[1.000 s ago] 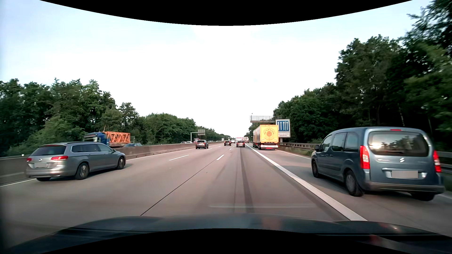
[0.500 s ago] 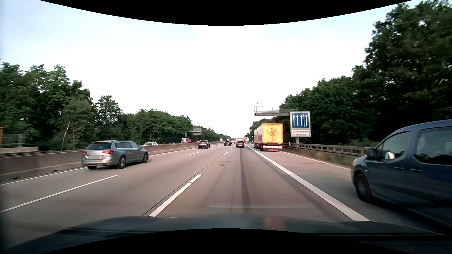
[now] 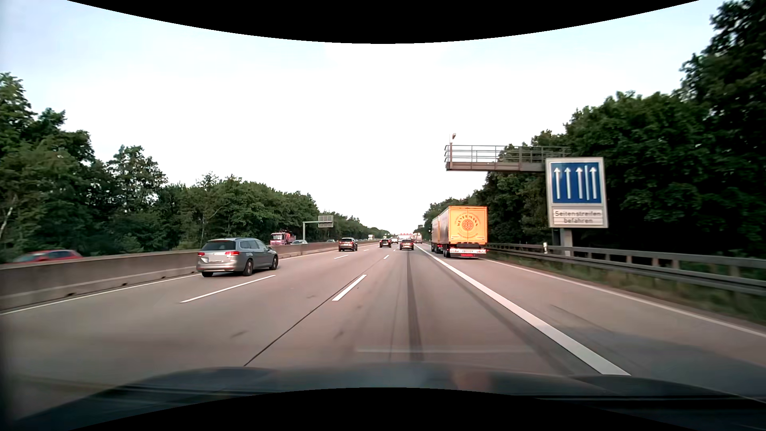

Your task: Follow the waypoints while adhering to traffic rules and regulations

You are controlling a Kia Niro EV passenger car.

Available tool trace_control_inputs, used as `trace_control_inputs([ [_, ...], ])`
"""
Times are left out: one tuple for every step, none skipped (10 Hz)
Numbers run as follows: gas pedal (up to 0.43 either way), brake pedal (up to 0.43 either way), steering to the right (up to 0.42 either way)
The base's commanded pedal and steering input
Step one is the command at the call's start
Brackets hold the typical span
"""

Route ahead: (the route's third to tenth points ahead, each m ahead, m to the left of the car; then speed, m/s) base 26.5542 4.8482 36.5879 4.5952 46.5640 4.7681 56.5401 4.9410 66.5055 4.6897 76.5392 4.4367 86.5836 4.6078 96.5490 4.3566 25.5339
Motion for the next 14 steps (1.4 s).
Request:
trace_control_inputs([
  [0.0, 0.0, -0.001],
  [0.0, 0.0, -0.001],
  [0.0, 0.0, -0.001],
  [0.0, 0.0, -0.001],
  [0.0, 0.0, -0.001],
  [0.0, 0.0, -0.001],
  [0.0, 0.0, -0.002],
  [0.0, 0.0, -0.002],
  [0.0, 0.0, -0.002],
  [0.0, 0.0, -0.003],
  [0.0, 0.0, -0.004],
  [0.0, 0.0, -0.004],
  [0.0, 0.0, -0.004],
  [0.0, 0.0, -0.004],
])
